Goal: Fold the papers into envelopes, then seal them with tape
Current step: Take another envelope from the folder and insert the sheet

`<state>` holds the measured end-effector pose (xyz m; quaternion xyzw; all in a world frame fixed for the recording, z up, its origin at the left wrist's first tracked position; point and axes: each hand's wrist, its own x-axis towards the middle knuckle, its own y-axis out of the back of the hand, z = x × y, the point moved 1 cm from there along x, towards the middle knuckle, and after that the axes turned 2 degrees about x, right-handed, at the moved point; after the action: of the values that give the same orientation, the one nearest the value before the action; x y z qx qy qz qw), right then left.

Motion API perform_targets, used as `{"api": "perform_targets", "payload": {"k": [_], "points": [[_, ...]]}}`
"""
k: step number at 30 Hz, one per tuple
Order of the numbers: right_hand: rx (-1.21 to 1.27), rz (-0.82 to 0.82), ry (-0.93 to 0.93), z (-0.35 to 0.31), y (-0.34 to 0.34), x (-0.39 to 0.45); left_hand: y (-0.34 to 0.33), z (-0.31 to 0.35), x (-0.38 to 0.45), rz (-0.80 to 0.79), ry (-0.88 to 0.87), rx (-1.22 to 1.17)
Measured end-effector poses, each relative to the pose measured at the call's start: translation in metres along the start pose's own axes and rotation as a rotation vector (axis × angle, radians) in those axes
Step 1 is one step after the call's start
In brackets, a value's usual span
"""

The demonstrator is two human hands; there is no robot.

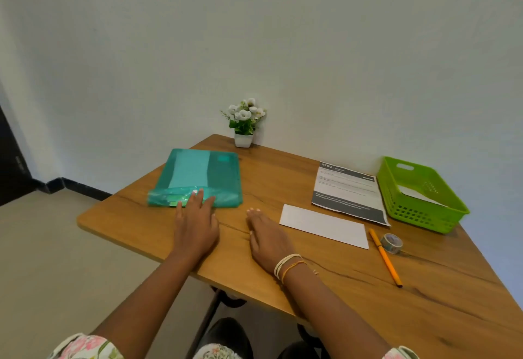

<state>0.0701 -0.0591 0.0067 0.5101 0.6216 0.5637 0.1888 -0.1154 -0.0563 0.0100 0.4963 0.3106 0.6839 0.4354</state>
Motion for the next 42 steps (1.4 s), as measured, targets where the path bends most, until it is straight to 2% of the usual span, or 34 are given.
{"api": "perform_targets", "payload": {"k": [3, 7, 10, 12, 15, 18, 21, 23, 26, 29, 31, 35, 39, 42], "points": [[0.052, 0.070, -0.021, -0.019, -0.013, 0.025, 0.006, -0.028, 0.006, 0.049, 0.057, 0.056], [-0.020, 0.172, -0.030, -0.034, -0.024, 0.051, 0.006, -0.044, 0.012, -0.066, 0.197, 0.056], [-0.097, 0.209, -0.012, -0.040, -0.032, 0.066, 0.000, -0.040, 0.012, -0.072, 0.065, 0.095], [-0.131, 0.147, -0.022, -0.039, -0.035, 0.079, 0.001, -0.037, 0.012, -0.006, -0.040, 0.088], [-0.145, -0.035, -0.020, -0.041, -0.037, 0.104, 0.003, -0.038, 0.011, 0.055, -0.124, -0.004], [-0.100, -0.200, -0.036, -0.045, -0.034, 0.127, 0.004, -0.038, 0.008, 0.107, -0.138, -0.132], [-0.115, -0.276, -0.031, -0.045, -0.026, 0.140, 0.006, -0.040, 0.007, 0.227, -0.068, -0.179], [-0.049, -0.282, -0.021, -0.043, -0.021, 0.142, 0.008, -0.043, 0.007, 0.280, 0.026, -0.216], [0.067, -0.224, 0.016, -0.040, -0.014, 0.135, 0.006, -0.048, 0.010, 0.277, 0.125, -0.305], [0.074, -0.106, 0.136, -0.040, -0.007, 0.114, 0.007, -0.050, 0.011, 0.306, 0.137, -0.371], [0.013, -0.082, 0.207, -0.042, -0.004, 0.097, 0.009, -0.052, 0.012, 0.322, 0.136, -0.405], [0.002, -0.087, 0.196, -0.041, -0.009, 0.064, 0.008, -0.053, 0.012, 0.247, 0.208, -0.435], [0.120, -0.047, 0.145, -0.037, -0.010, 0.048, 0.007, -0.055, 0.014, 0.040, 0.289, -0.396], [0.211, -0.047, 0.110, -0.036, -0.013, 0.041, 0.007, -0.055, 0.017, -0.152, 0.251, -0.225]]}}
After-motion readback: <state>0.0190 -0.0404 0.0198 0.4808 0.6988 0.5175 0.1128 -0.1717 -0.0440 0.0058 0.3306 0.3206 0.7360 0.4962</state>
